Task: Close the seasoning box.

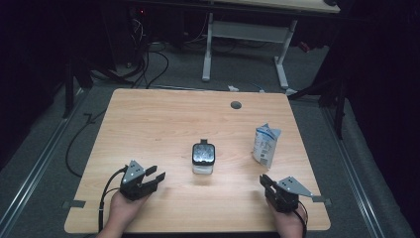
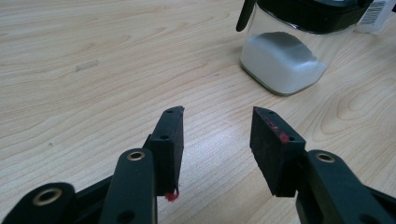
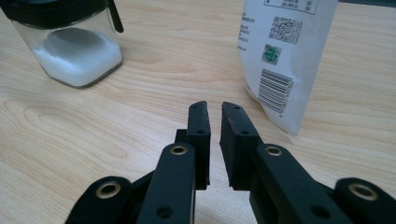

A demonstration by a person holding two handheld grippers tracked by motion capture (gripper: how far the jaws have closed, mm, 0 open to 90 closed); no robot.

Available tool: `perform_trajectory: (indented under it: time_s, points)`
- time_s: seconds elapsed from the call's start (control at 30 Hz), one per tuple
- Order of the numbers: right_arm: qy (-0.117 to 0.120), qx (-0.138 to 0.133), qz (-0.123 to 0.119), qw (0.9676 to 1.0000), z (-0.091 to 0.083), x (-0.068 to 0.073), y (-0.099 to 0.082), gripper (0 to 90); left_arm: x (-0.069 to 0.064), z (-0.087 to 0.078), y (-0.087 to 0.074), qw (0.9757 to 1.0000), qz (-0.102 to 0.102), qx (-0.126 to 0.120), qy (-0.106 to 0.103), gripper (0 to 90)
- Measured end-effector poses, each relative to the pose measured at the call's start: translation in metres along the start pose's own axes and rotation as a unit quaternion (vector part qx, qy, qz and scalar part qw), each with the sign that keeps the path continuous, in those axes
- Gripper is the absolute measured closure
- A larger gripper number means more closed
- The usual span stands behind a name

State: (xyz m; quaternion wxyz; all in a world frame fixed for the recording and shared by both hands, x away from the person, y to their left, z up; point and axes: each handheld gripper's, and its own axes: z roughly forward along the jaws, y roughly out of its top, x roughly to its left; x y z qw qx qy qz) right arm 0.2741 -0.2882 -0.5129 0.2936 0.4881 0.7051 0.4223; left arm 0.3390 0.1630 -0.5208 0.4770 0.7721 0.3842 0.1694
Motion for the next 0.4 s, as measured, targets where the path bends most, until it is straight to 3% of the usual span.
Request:
perform_trajectory:
  time_s: [0.4]
  points:
    - [0.01,0.004,-0.005,0.9999,0.0042,0.0018,0.0005,79.5,0.0014,-0.0008,-0.0007,1.0,-0.001,0.002,0.004,54.8]
